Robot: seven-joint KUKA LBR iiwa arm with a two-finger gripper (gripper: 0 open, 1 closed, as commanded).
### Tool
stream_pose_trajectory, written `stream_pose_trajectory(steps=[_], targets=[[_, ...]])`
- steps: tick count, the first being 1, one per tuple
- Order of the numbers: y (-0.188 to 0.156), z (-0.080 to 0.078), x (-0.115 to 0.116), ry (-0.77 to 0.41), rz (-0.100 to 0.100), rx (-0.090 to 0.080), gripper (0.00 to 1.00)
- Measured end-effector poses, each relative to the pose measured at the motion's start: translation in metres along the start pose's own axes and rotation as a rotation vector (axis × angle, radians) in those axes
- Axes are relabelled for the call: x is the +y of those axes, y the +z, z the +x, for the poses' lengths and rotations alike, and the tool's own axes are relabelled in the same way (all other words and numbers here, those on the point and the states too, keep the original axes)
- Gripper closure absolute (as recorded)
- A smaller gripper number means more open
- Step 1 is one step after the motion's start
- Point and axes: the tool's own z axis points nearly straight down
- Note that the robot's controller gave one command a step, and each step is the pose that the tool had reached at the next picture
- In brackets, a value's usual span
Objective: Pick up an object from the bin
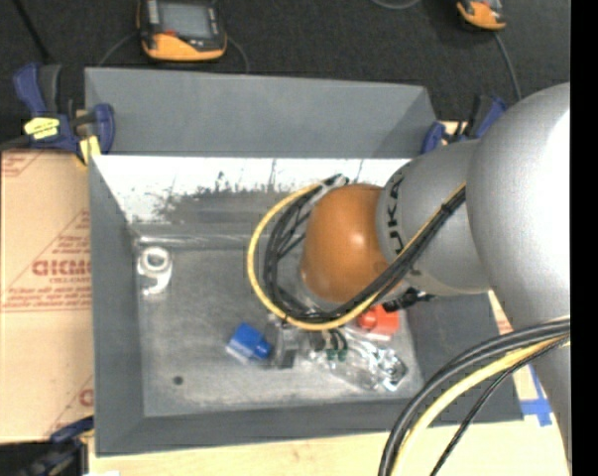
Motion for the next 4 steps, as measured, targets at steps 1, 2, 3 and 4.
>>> stream_pose_trajectory(steps=[1, 2, 3, 4], targets=[[-0.021, -0.043, 0.078, -0.046, -0.004, -0.006, 1.00], [-0.113, -0.108, 0.126, -0.066, -0.004, -0.013, 1.00], [-0.108, -0.104, 0.123, -0.065, 0.000, 0.000, 0.00], [-0.024, -0.036, 0.112, -0.204, 0.002, 0.009, 0.00]])
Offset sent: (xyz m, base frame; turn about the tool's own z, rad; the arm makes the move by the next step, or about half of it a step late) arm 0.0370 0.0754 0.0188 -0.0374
